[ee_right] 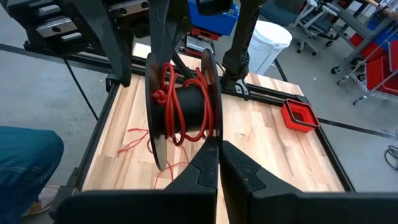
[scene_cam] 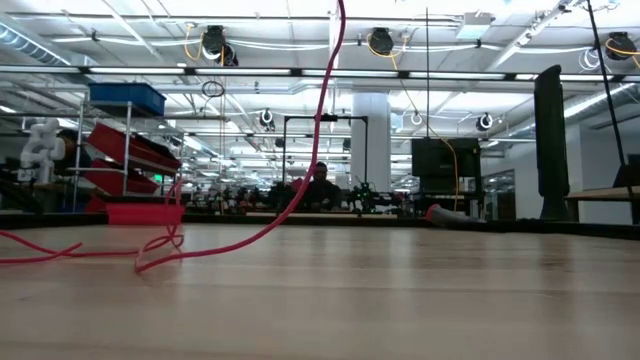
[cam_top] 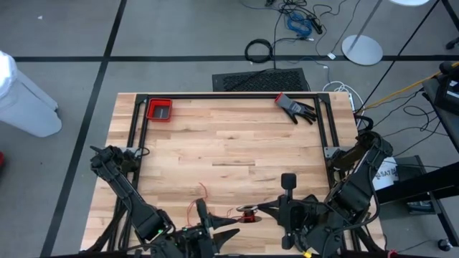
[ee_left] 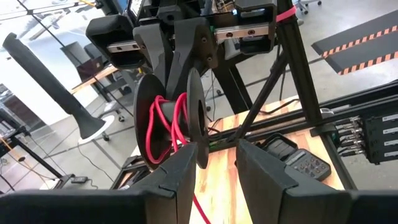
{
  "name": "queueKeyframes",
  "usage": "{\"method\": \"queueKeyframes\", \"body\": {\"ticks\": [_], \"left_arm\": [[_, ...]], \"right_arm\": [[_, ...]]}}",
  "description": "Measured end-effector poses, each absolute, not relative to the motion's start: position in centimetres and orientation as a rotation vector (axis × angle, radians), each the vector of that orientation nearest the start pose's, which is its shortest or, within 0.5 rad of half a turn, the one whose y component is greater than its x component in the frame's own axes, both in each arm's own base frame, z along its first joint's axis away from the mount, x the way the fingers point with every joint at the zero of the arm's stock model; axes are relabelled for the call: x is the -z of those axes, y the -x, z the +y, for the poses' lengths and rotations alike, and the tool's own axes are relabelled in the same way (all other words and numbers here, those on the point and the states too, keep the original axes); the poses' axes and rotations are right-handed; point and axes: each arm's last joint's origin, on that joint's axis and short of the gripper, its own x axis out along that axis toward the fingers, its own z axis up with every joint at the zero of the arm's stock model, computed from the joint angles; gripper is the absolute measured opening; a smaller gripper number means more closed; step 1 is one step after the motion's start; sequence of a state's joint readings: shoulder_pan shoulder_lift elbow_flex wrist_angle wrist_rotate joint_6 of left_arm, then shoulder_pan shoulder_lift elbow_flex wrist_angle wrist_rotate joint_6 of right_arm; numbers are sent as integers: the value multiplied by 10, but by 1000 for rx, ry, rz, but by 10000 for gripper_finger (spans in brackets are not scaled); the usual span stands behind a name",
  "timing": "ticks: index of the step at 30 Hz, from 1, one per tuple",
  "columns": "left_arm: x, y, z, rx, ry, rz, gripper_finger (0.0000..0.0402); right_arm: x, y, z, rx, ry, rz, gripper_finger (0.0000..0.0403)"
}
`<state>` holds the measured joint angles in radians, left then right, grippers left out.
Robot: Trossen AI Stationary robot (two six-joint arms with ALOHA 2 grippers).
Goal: Coil cords
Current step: Coil the red wire onto the spool
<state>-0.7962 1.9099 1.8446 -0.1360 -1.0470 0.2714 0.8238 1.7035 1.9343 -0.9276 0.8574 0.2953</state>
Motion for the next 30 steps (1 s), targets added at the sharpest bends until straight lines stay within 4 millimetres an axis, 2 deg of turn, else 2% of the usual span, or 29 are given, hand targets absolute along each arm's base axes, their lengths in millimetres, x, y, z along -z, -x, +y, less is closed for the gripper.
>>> {"method": "queueKeyframes", "body": {"ticks": [30], "left_arm": [[-382, -315, -303, -241, -444, 141, 123]], "right_arm": [[-424, -252, 240, 97, 227, 450, 0]]}}
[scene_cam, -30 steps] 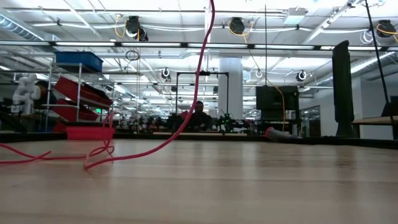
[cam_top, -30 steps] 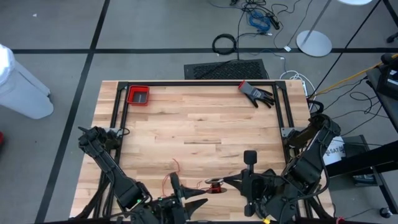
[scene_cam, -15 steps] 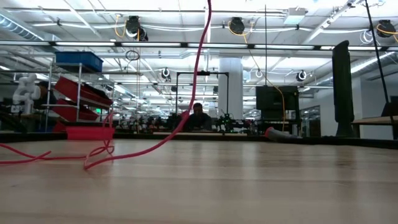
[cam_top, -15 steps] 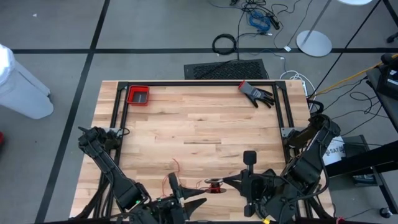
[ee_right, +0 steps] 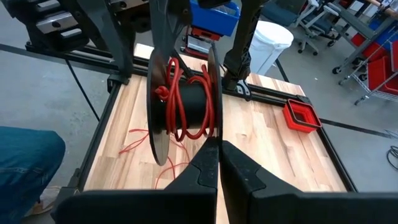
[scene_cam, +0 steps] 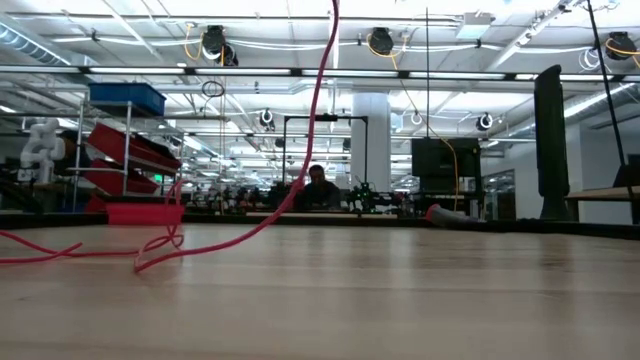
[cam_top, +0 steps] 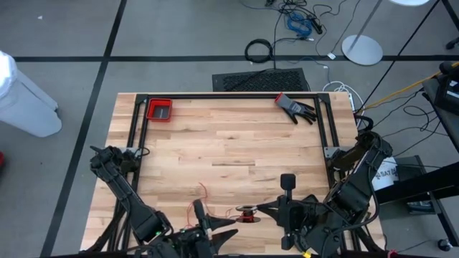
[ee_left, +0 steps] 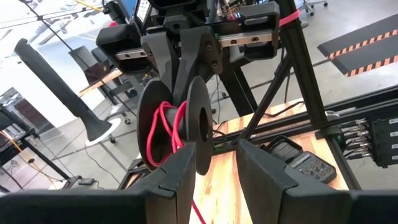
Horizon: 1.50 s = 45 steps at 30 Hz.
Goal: Coil cords
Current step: Coil the red wire onto the spool
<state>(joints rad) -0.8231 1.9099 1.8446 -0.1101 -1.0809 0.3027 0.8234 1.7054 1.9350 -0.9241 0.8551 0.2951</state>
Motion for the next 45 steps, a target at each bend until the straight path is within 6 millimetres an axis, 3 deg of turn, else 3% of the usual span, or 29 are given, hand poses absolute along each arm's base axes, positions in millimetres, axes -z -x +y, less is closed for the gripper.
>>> {"method": "queueKeyframes", "body": {"ticks": [45], "left_arm": [[-384, -320, -297, -280, -440, 143, 123]], "right_arm": [[-425, -251, 239, 97, 225, 448, 0]]}}
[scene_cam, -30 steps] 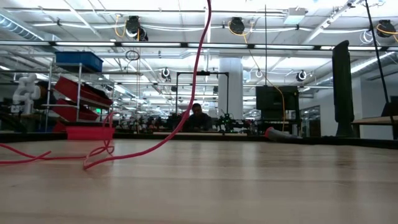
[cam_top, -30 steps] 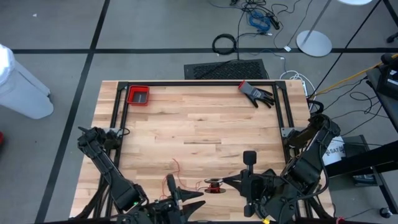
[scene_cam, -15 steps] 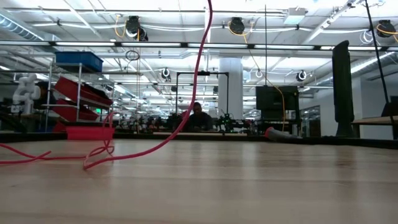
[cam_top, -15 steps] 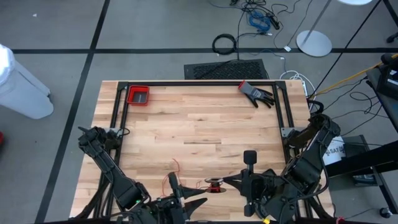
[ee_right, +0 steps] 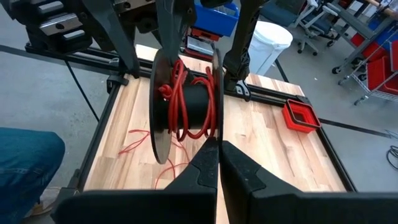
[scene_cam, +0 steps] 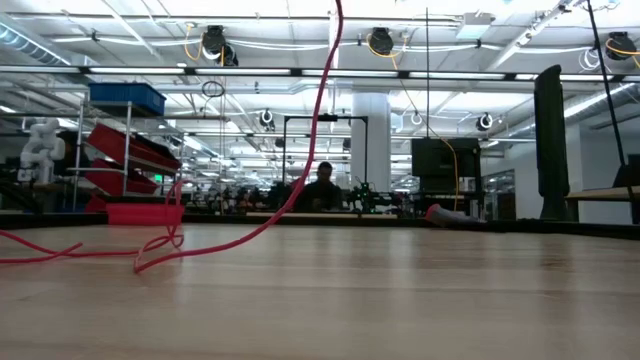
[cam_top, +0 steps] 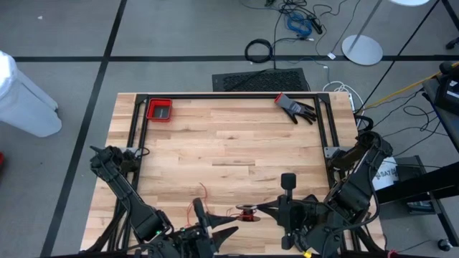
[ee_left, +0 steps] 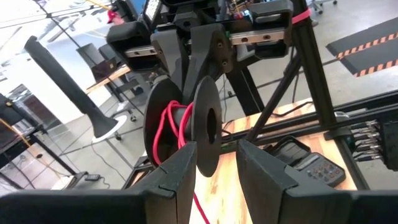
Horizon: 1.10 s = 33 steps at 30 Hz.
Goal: Coil cords
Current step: Coil the red wire onto the spool
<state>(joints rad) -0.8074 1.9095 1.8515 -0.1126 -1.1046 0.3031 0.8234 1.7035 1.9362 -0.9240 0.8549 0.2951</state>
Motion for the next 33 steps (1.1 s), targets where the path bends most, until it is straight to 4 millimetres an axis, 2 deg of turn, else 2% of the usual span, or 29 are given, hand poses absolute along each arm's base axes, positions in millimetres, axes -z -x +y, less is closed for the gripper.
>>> {"method": "queueKeyframes", "body": {"ticks": [33], "left_arm": [[-386, -323, -295, -250, -411, 127, 123]], "right_arm": [[-425, -252, 240, 95, 221, 446, 0]]}}
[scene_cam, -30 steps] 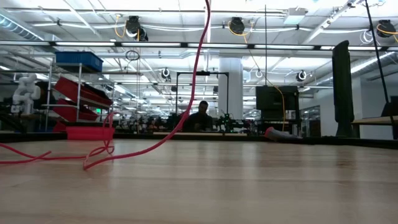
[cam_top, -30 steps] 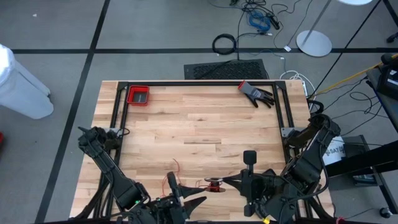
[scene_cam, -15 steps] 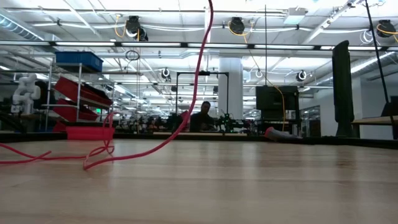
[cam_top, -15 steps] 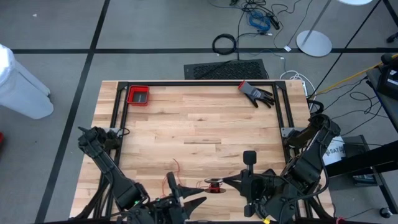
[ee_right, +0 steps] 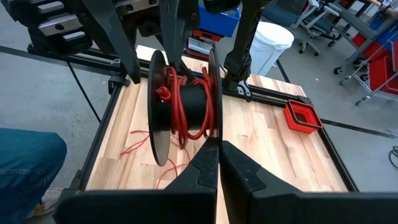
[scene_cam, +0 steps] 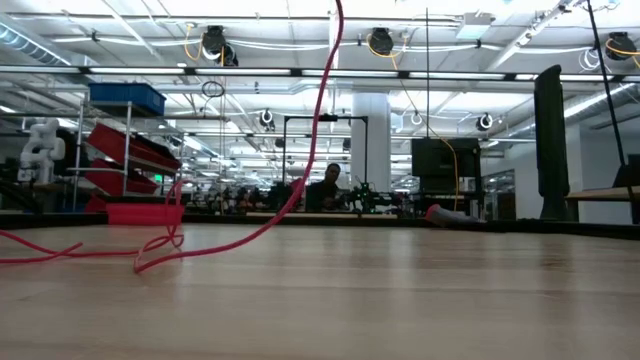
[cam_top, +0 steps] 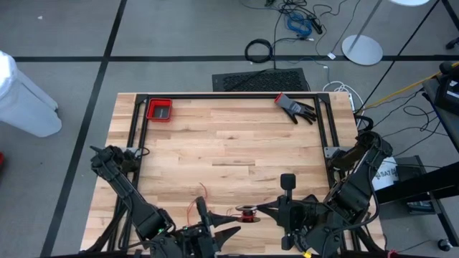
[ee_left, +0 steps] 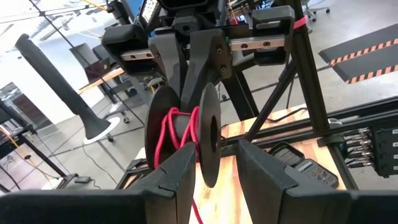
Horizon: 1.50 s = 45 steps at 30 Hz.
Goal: Coil cords
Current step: Coil the red wire onto the spool
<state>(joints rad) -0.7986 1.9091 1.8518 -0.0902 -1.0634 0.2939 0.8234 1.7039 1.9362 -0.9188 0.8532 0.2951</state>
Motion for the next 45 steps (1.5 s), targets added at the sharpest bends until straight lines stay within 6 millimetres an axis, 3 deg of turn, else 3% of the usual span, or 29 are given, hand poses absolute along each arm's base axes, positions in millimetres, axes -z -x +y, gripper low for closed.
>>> {"method": "queueKeyframes", "body": {"ticks": [22, 26, 34, 45], "left_arm": [[-384, -330, -289, -252, -409, 132, 121], [-384, -330, -289, -252, -409, 132, 100], [-384, -330, -290, -248, -409, 132, 11], [-384, -329, -291, -251, -416, 134, 4]], "right_arm": [[-426, -253, 241, 71, 218, 443, 0], [-426, -253, 241, 71, 219, 443, 0], [-426, -253, 240, 73, 224, 439, 0], [-426, -252, 242, 69, 221, 438, 26]]}}
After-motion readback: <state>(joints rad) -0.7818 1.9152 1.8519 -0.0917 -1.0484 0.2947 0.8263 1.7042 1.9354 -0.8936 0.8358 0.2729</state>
